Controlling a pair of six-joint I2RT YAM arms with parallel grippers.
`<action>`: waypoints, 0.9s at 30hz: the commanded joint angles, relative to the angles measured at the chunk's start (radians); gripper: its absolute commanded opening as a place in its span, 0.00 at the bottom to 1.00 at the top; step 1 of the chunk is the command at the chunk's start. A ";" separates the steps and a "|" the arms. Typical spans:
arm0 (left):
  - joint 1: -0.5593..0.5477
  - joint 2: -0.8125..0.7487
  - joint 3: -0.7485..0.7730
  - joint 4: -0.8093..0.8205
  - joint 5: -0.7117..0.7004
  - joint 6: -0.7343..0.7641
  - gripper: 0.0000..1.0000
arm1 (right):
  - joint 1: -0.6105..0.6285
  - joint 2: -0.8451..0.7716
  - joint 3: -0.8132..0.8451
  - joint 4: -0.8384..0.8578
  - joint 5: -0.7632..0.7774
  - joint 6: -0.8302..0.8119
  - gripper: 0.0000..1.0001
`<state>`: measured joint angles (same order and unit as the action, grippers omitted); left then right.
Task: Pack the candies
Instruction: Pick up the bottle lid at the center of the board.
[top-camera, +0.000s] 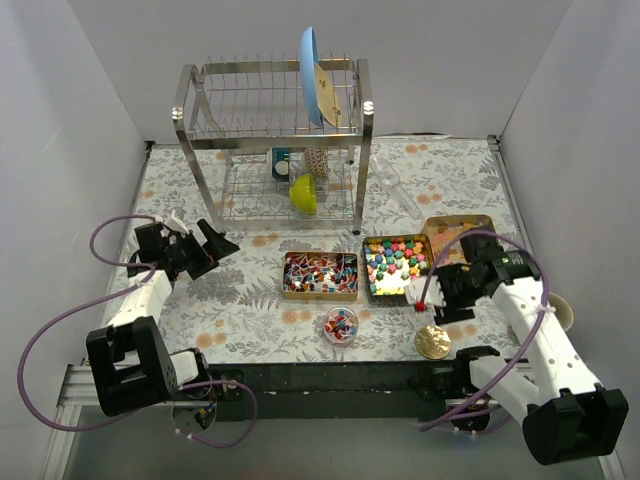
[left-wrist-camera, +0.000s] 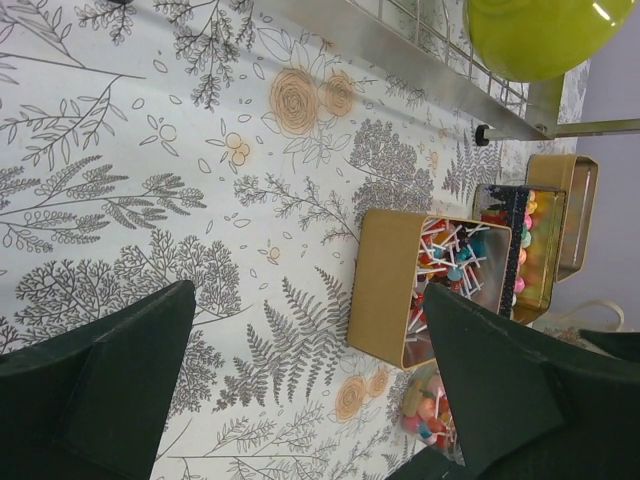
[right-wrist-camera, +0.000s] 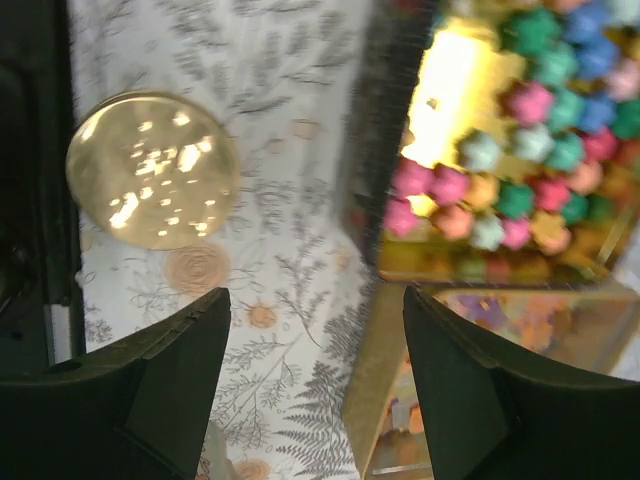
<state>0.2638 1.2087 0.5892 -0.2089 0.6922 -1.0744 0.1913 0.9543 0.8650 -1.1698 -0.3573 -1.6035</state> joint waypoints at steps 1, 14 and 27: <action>0.023 -0.052 -0.019 0.005 0.018 0.004 0.98 | -0.003 -0.115 -0.150 -0.093 0.046 -0.447 0.77; 0.113 -0.094 -0.037 0.000 0.021 -0.002 0.98 | 0.000 -0.031 -0.297 -0.050 0.073 -0.719 0.88; 0.189 -0.084 -0.031 -0.001 0.038 -0.033 0.98 | 0.042 0.009 -0.388 -0.048 0.101 -0.874 0.89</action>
<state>0.4389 1.1385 0.5617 -0.2127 0.7010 -1.0946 0.2249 0.9501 0.5316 -1.0668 -0.3134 -1.9541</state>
